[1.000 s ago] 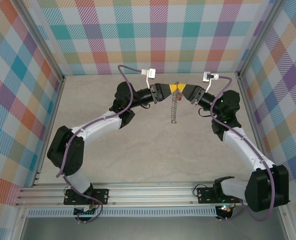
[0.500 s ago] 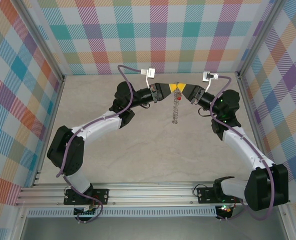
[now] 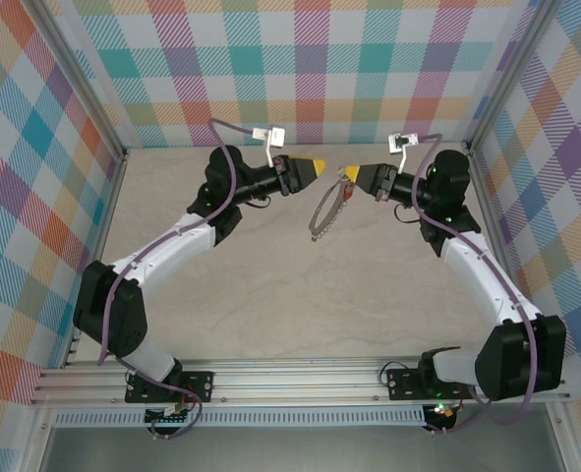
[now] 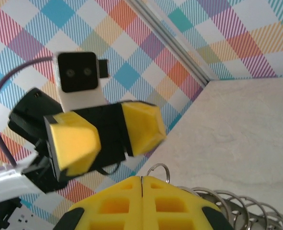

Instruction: Put the keys on the keyring

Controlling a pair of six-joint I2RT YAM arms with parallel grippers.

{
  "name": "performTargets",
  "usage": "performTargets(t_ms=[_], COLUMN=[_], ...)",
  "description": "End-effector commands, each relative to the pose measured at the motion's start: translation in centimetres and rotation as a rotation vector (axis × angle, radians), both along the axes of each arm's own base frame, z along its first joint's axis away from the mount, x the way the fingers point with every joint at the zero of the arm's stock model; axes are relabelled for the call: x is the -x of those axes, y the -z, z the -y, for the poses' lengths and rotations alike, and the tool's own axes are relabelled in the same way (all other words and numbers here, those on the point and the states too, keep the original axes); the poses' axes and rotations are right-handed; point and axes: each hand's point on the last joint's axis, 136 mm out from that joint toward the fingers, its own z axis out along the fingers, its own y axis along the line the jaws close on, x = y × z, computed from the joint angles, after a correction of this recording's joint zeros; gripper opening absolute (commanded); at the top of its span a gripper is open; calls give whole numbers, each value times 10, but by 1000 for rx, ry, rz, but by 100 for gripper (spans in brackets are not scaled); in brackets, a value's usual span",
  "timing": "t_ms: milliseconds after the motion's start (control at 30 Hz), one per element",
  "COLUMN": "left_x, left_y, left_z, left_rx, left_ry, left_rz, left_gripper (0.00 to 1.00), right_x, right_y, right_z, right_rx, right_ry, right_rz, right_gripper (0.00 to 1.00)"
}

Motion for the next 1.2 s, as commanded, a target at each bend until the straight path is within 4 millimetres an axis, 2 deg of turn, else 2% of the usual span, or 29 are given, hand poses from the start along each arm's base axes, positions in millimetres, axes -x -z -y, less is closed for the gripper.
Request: performTargets(t_ms=[0, 167, 567, 933, 1167], left_x=[8, 12, 6, 15, 21], left_y=[-9, -5, 8, 7, 0], left_z=[-6, -1, 22, 35, 37], left_rx=[-87, -153, -159, -128, -97], left_ry=[44, 144, 299, 349, 365], left_rz=[65, 69, 15, 23, 38], left_gripper=[56, 55, 17, 19, 26], right_x=[8, 5, -1, -6, -6], right_y=[-1, 2, 8, 14, 17], right_z=[-2, -3, -8, -9, -8], right_rx=[42, 48, 7, -6, -7], right_ry=[-115, -193, -252, -245, -238], right_rz=[47, 34, 3, -15, -17], right_gripper=[0, 0, 0, 0, 0])
